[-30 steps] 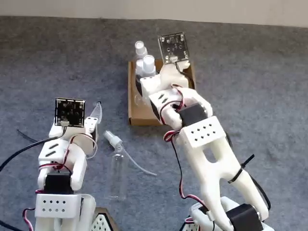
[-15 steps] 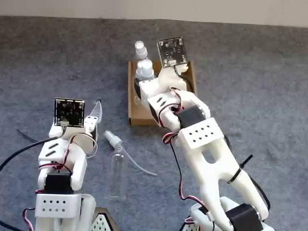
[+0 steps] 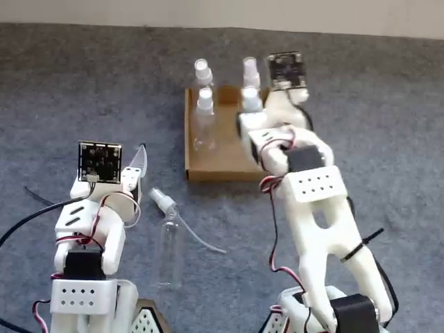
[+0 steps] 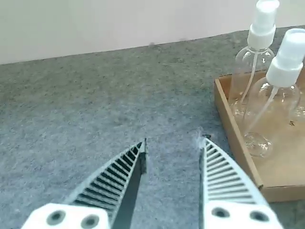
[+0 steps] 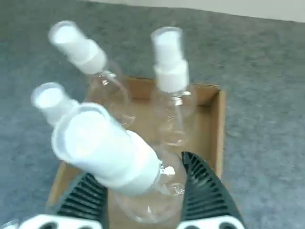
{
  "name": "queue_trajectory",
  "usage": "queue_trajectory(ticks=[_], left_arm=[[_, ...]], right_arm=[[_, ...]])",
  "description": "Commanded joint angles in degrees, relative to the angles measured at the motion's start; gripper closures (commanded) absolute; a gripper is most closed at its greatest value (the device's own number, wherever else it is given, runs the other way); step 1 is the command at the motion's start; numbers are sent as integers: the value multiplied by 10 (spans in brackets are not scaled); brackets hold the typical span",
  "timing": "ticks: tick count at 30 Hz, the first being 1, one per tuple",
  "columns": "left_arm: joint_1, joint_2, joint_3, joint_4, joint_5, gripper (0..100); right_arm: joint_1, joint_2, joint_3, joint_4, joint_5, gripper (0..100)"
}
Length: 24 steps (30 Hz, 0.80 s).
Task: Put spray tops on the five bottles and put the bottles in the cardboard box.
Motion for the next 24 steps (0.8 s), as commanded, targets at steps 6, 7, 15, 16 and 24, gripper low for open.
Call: queue_trajectory(ticks=[6,7,15,16,24], left_arm=[[-8,6,-3,-17,5,836],[-8,6,-3,-17,5,836],[-8,6,-3,-17,5,836],[-8,6,-3,-17,5,836],[-8,6,-3,-17,5,836]], right_arm=[[41,2,-1,-48,5,994],[40,8,8,-57,4,994],[22,68,32,-124,3,994],[20,73,32,-133,2,994],[11,95,31,-190,-45,994]])
